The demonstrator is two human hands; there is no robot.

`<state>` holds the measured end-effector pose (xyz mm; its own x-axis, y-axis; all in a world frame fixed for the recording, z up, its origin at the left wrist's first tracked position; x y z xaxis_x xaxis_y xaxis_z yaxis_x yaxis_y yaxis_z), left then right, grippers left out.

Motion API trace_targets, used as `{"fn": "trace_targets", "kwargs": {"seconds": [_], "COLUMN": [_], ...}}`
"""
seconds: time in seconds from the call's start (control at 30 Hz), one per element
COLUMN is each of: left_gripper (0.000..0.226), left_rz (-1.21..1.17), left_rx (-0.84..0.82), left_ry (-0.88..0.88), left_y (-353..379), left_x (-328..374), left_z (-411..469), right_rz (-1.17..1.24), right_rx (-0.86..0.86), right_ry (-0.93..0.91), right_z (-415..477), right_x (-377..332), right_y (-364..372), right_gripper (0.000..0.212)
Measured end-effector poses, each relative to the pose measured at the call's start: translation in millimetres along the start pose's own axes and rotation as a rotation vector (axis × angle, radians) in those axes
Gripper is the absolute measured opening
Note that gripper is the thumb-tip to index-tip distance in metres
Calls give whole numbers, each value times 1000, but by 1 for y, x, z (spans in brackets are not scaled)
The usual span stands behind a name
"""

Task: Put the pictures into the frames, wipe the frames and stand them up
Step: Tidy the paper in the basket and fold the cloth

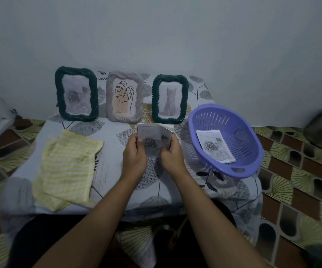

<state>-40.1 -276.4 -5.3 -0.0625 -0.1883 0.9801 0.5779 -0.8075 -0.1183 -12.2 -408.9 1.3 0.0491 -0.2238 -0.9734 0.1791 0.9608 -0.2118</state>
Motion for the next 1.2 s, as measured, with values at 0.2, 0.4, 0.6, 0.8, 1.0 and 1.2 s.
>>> {"fn": "trace_targets", "kwargs": {"seconds": [0.2, 0.4, 0.6, 0.8, 1.0, 1.2], "left_gripper": [19, 22, 26, 29, 12, 23], "left_rz": [38, -6, -24, -43, -200, -135], "left_rx": [-6, -42, -207, -345, -530, -512], "left_ry": [56, 59, 18, -92, -525, -669], "left_y": [3, 21, 65, 117, 170, 186], "left_x": [25, 70, 96, 108, 105, 94], "left_z": [8, 12, 6, -8, -32, -32], "right_rz": [23, -25, -49, -199, -397, -622], "right_rx": [45, 76, 147, 229, 183, 7], "right_ry": [23, 30, 73, 80, 127, 187], "right_z": [3, 22, 39, 66, 93, 108], "right_x": [-22, -62, -72, -56, -23, 3], "right_y": [-10, -53, -108, -161, -188, -187], "right_gripper": [45, 39, 37, 42, 46, 44]}}
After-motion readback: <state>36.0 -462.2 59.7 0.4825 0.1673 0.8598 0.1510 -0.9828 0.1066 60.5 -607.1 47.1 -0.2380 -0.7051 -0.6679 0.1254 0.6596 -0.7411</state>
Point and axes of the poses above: each hand's wrist, its own z-axis towards the middle knuckle, its own y-axis out of the palm, x = y × z, the point moved 6 cm from there along z, towards the middle knuckle, and after that the axes turned 10 degrees about x, right-handed, at the moved point
